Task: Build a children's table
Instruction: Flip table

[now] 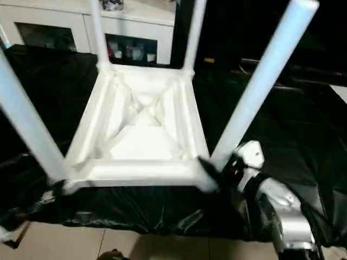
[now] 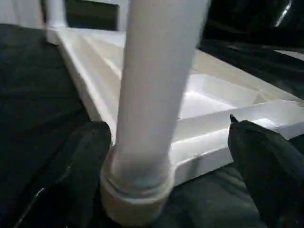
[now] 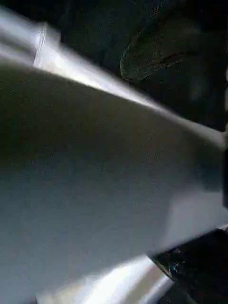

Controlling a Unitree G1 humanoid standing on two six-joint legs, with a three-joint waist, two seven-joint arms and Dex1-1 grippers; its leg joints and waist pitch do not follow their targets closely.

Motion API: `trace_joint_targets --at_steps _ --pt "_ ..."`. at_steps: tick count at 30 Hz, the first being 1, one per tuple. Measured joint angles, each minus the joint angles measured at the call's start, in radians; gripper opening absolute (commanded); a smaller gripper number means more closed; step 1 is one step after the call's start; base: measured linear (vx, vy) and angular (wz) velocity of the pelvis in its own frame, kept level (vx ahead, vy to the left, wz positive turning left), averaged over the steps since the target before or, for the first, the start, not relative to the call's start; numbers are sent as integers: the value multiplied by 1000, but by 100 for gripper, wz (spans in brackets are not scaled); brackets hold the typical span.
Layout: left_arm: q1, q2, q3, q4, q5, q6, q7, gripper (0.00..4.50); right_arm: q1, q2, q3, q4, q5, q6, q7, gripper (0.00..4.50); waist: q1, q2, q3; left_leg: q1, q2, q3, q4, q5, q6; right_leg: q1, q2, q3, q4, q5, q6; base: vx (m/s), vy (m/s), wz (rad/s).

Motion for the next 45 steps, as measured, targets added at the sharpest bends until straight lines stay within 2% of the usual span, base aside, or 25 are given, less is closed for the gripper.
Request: trace_joint_targets --at_steps 5,10,14,17,18,19,23,25,27,36,40,42,45 --pt "-45 -51 -54 7 25 8 48 444 -19 -5 -23 70 -49 -27 -105 450 -11 2 -2 -1 0 0 0 0 -1 -1 0 -1 1 0 0 0 0 0" --pt "-89 -81 -104 10 72 6 99 444 6 1 -11 8 -39 -14 -55 450 -15 0 -3 -2 3 1 0 1 0 -2 2 -2 0 -1 -1 0 0 0" --pt "-145 -123 -125 47 134 -21 162 444 93 -45 9 -82 -31 28 -13 450 -8 -1 -3 -3 3 2 2 1 1 0 1 -1 -2 -1 0 0 0 0" --pt "-162 -138 -147 68 168 -18 210 444 147 -81 10 -136 1 64 26 450 -12 -3 -4 -2 3 3 2 2 1 0 1 -1 -1 0 0 0 0 0" --pt "-173 -150 -159 76 190 -15 241 418 186 -108 2 -182 29 84 57 450 -12 -3 -4 -2 3 3 3 1 1 0 1 -1 -2 0 0 0 0 0" --pt "-182 -159 -166 84 207 -11 266 418 215 -127 -4 -215 50 98 88 450 -11 -4 -4 -2 4 3 3 1 1 0 1 -1 -2 0 0 0 0 0" --pt "-211 -175 -174 111 266 -1 341 393 263 -162 -9 -300 117 146 164 450 -17 -7 -4 -1 6 3 2 1 1 -1 2 -1 0 0 1 0 0 0" --pt "-248 -198 -173 133 298 3 388 379 289 -182 -12 -353 161 199 194 450 -15 -10 -2 -1 6 3 2 1 1 -1 2 -2 0 1 1 0 0 0" --pt "-286 -208 -173 158 316 9 429 368 290 -184 13 -395 184 218 218 450 -14 -15 -2 -1 7 3 2 2 1 -1 2 -3 1 1 0 0 0 0" --pt "-351 -230 -172 180 351 46 514 283 233 -155 73 -412 182 254 212 450 -8 -31 1 -2 7 3 4 2 1 0 2 -3 0 3 1 0 0 0" --pt "-385 -254 -162 188 346 72 538 253 182 -99 94 -406 168 257 164 450 -9 -34 3 -3 7 3 4 2 0 -1 2 -3 0 4 1 0 0 0" --pt "-401 -265 -162 189 344 92 541 240 146 -65 113 -386 135 255 123 450 -9 -35 4 -3 7 3 4 3 0 -1 2 -3 0 4 1 0 0 0" --pt "-434 -298 -162 189 344 125 563 235 127 -31 150 -376 125 253 104 450 -2 -33 9 -5 7 4 4 4 0 -2 1 -4 0 4 1 0 0 0"
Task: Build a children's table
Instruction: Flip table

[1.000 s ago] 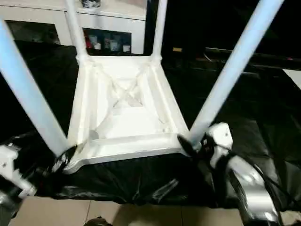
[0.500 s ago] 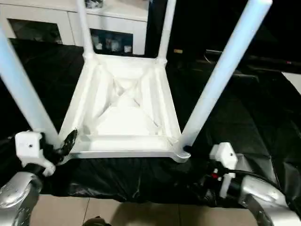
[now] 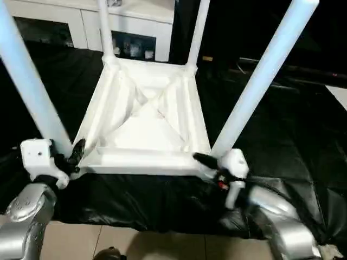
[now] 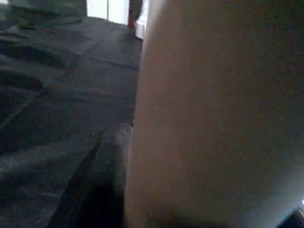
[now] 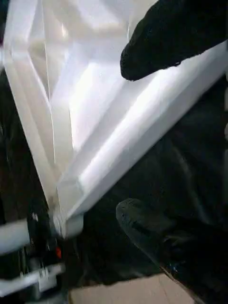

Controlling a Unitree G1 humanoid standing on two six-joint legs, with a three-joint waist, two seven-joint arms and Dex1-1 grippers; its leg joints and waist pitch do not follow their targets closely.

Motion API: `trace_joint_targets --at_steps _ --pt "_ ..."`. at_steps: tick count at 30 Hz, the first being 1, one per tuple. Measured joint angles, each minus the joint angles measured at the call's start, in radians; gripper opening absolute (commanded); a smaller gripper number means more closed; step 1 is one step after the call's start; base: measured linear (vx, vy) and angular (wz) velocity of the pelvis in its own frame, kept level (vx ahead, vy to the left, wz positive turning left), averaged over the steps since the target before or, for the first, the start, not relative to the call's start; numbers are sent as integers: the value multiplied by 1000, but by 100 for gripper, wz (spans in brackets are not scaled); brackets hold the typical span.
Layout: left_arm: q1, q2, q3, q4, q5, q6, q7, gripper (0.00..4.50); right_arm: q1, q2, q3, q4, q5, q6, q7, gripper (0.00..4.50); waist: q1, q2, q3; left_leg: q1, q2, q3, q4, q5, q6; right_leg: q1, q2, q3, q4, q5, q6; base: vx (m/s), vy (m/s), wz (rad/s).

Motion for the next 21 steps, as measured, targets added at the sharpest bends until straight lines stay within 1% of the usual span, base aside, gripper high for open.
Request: trace_joint_targets --at_steps 3,5,6,9,12,14,15,19,21 --pt "-28 -36 2 0 -15 24 26 235 0 10 21 -1 0 1 2 450 2 0 3 -1 0 0 0 0 0 -1 0 0 -1 0 0 0 0 0" --pt "-45 -64 4 0 -36 38 48 235 0 11 22 -4 1 1 2 450 2 0 4 -2 0 0 0 0 0 -2 0 0 -1 0 0 0 0 0" --pt "-58 -98 12 -3 -42 49 69 235 3 11 23 -11 1 4 3 450 2 1 4 -3 0 1 0 0 1 -2 0 0 -2 0 0 0 0 0" --pt "-83 -147 20 -4 -80 66 100 234 3 11 23 -23 2 6 5 450 0 1 5 -3 0 1 0 0 1 -3 0 0 -2 -1 0 0 0 0" --pt "-84 -154 22 -16 -102 78 108 231 1 21 17 -14 2 36 -34 450 -4 1 6 -3 0 1 0 0 1 -3 0 0 -3 -1 0 0 0 0" --pt "-84 -154 22 -26 -102 87 108 229 -19 53 -2 15 2 68 -88 450 -6 2 8 -4 0 1 0 1 1 -3 0 0 -3 -1 0 0 0 0" --pt "-84 -154 21 -32 -102 93 108 228 -30 74 -14 28 7 85 -123 450 -6 4 9 -5 0 1 0 1 1 -3 0 0 -3 -1 0 0 0 0" --pt "-85 -155 18 -37 -102 100 108 227 -52 133 -45 64 40 116 -177 450 -6 7 11 -7 0 1 0 1 1 -5 0 0 -3 -1 0 0 0 0" --pt "-86 -155 18 -37 -102 102 108 227 -71 172 -55 97 76 117 -176 450 -9 8 11 -9 0 1 0 1 1 -8 0 0 -3 -1 0 0 0 0"
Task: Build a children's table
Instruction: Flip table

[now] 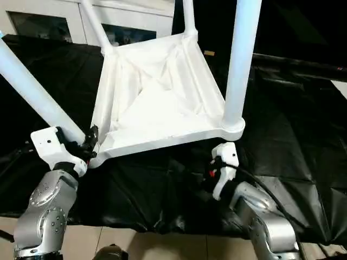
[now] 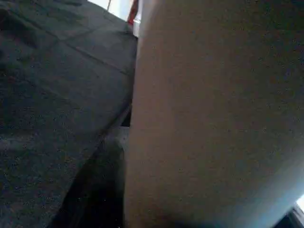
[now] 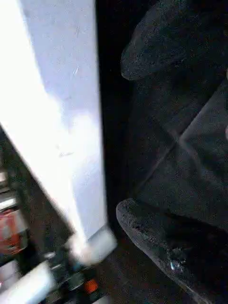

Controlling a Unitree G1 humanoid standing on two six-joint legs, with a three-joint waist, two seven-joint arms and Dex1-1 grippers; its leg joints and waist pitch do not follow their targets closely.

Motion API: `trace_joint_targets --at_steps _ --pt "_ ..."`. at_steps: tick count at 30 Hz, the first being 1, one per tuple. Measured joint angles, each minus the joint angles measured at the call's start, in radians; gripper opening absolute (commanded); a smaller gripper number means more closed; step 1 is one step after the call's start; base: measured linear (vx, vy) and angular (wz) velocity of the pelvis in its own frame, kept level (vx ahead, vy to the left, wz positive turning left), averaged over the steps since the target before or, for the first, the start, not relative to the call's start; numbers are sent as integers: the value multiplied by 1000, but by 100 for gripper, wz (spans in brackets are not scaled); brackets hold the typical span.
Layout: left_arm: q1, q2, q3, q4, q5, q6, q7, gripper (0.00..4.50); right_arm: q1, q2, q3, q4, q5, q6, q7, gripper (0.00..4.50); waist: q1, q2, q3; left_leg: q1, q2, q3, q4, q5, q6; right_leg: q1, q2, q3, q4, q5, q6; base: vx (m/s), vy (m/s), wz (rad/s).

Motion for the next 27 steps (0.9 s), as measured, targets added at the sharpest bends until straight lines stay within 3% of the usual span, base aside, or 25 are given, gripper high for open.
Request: trace_joint_targets --at_steps 4,14,17,21,27 --pt "-7 0 -8 -3 0 4 -1 227 -47 41 -1 63 32 11 3 450 1 1 0 -11 0 0 0 9 8 -11 0 -1 3 1 0 0 0 0" --pt "-15 -1 -14 -16 -2 24 -4 227 -173 154 -51 235 101 27 11 450 -3 10 8 -12 0 0 0 9 4 -12 -1 -1 3 3 0 0 0 0" --pt "-15 -1 -15 -29 -4 34 -10 227 -202 180 -70 275 136 27 11 450 -2 9 11 -15 0 0 0 12 9 -14 -1 -2 3 3 0 0 0 0" --pt "-15 -1 -20 -41 -5 38 -18 227 -247 215 -116 327 173 28 6 450 -2 5 15 -28 0 0 0 16 12 -27 -1 -2 4 5 0 0 0 0" --pt "-19 8 -42 -47 -2 36 -35 227 -320 263 -190 422 220 25 -27 450 -13 1 29 -27 1 1 0 17 11 -28 -1 -2 6 7 -2 0 0 0"
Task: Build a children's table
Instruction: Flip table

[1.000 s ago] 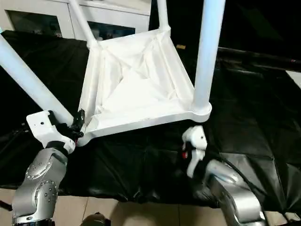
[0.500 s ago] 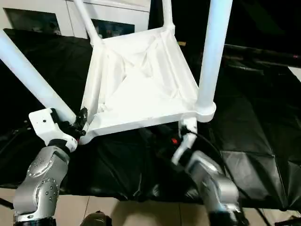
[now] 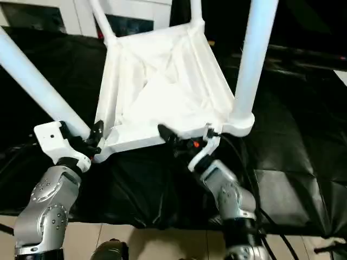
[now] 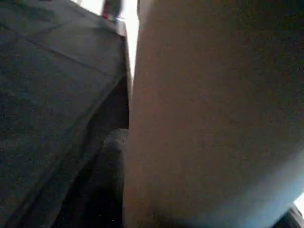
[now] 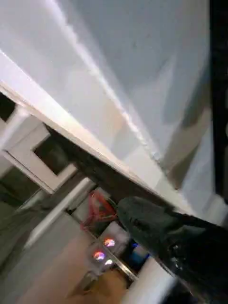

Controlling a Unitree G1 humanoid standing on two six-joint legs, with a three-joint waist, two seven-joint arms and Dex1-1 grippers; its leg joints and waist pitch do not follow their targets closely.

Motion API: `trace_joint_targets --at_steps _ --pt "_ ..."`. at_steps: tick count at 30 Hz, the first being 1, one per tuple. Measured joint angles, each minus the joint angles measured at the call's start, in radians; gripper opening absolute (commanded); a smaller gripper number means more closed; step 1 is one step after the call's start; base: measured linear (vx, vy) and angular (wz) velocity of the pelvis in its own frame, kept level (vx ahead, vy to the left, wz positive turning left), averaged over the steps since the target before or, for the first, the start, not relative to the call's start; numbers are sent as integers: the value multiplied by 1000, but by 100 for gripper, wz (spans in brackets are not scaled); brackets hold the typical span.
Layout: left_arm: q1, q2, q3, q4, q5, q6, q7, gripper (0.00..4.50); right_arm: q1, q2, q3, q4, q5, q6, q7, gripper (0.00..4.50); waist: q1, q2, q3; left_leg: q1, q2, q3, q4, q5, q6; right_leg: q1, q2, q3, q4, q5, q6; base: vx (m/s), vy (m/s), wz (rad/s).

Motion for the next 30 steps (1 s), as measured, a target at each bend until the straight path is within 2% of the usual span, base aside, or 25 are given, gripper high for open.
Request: trace_joint_targets --at_steps 5,7,10,11,14,16,26,30 --pt "-8 0 -18 -2 10 -7 -20 227 -59 25 -64 68 47 -6 -20 450 -19 -3 12 0 0 0 0 1 -1 0 0 0 1 0 0 0 0 0" --pt "-5 1 -30 -6 12 -17 -24 227 -80 33 -96 89 73 -6 -32 424 -22 -6 19 0 0 0 -1 1 0 0 0 0 1 0 0 0 0 0" --pt "4 8 -51 -11 19 -31 -45 227 -108 42 -135 126 94 -6 -56 404 -27 -6 21 -1 0 1 -1 1 0 -1 0 0 -1 0 0 0 0 0" --pt "13 12 -61 -16 22 -35 -55 227 -117 45 -148 138 103 -6 -68 380 -30 -6 21 -1 0 1 -1 1 0 -1 0 0 -1 0 0 0 0 0" --pt "31 20 -89 -28 35 -46 -75 227 -136 48 -183 173 122 -7 -100 371 -38 -6 21 -3 0 2 -2 1 1 -3 0 0 -1 0 0 0 0 0" --pt "37 26 -99 -28 44 -55 -89 227 -148 45 -204 198 131 -3 -105 342 -40 -4 22 -3 0 2 -2 1 1 -4 0 0 -1 0 0 0 0 0" --pt "50 47 -117 -16 68 -92 -129 227 -149 37 -240 230 151 18 -128 264 -43 -1 24 -6 0 3 -2 2 2 -7 -1 0 2 0 0 0 0 0" --pt "50 51 -117 4 68 -122 -141 227 -151 38 -243 232 148 14 -129 229 -42 2 24 -13 0 4 2 3 3 -16 -1 1 9 -1 -1 0 0 0"
